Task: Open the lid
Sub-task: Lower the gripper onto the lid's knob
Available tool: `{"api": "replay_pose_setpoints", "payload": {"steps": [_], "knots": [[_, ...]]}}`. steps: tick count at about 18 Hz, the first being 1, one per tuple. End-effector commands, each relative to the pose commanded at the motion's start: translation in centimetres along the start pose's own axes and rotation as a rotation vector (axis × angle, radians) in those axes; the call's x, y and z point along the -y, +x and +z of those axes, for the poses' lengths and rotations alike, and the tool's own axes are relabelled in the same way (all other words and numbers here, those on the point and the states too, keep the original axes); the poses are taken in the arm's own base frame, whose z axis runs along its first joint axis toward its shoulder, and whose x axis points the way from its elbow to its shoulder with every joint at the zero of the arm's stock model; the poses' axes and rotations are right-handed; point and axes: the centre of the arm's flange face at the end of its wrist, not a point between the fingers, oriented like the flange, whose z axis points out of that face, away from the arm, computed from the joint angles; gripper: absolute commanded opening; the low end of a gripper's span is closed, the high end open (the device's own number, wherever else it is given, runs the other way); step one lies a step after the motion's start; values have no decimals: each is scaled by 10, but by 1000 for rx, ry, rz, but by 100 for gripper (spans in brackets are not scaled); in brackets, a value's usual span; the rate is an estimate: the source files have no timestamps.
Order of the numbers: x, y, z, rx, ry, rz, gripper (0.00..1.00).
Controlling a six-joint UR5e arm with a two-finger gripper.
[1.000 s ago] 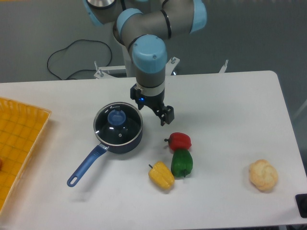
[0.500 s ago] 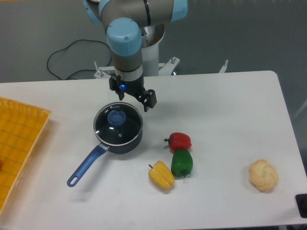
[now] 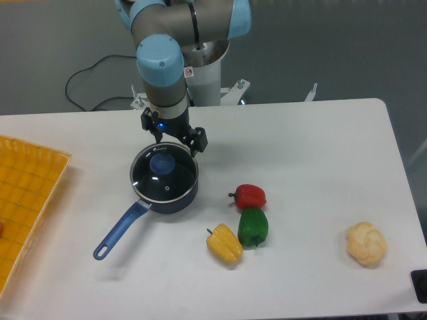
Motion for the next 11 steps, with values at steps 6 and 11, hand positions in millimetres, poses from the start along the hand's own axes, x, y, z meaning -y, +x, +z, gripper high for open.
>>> {"api": "replay_pose_setpoints", "payload": {"steps": [6,11], "knots": [[15,6,12,11,13,-12,100],[20,13,17,4,6,5,100]]}}
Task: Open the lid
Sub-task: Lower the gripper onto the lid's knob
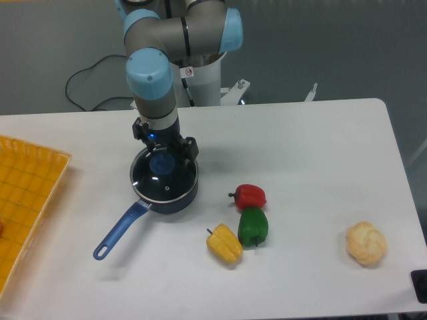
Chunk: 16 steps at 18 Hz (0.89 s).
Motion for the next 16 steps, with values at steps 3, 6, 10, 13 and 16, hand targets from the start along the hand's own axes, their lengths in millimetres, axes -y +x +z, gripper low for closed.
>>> {"api": "replay_pose_setpoints", "payload": {"steps": [3,6,10,13,16], "knots": [[1,0,4,-2,-2,0,100],[2,-1,8,-5,-8,-2,100],[3,-1,9,-5,-4,-2,100],[4,-2,12,-5,-2,-2,100],[6,-3,16,-1,1,-3,100]]}}
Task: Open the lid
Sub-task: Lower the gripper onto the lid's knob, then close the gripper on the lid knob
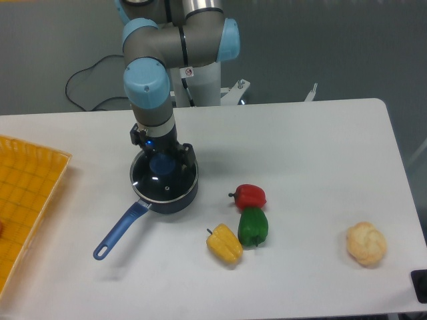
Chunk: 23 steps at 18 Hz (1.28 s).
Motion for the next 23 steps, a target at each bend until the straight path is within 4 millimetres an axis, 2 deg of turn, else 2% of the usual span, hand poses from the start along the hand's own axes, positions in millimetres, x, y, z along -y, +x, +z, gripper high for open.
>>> {"api": "replay_pose_setpoints", "payload": {"steps": [12,14,17,23], "knots": [[2,0,5,-6,-5,-12,100],[6,5,7,-7,-8,0,99],[7,5,7,-8,-6,3,92],[7,5,8,-13,-8,9,67]]}}
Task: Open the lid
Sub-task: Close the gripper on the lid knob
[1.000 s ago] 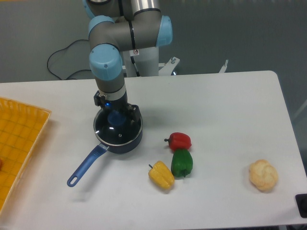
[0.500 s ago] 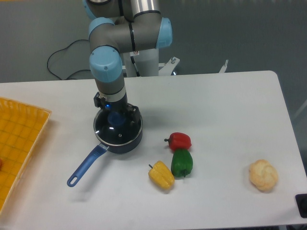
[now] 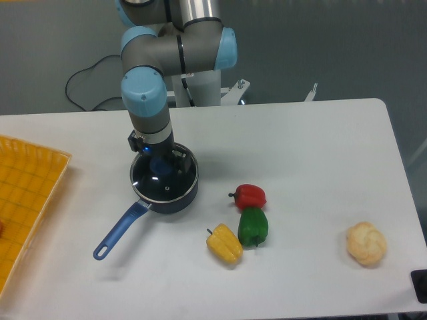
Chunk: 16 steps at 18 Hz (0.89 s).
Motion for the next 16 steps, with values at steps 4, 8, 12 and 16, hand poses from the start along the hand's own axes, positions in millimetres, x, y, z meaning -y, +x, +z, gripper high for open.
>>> {"api": "replay_pose_setpoints", "payload": {"steps": [4,8,12,16], "knots": [[0,-1,0,0,0,0,59],[-1,-1,0,-2,0,0,46],[-1,-3,-2,-2,3,-3,44],[-1,-4,-12,7,12,-4,43]]}}
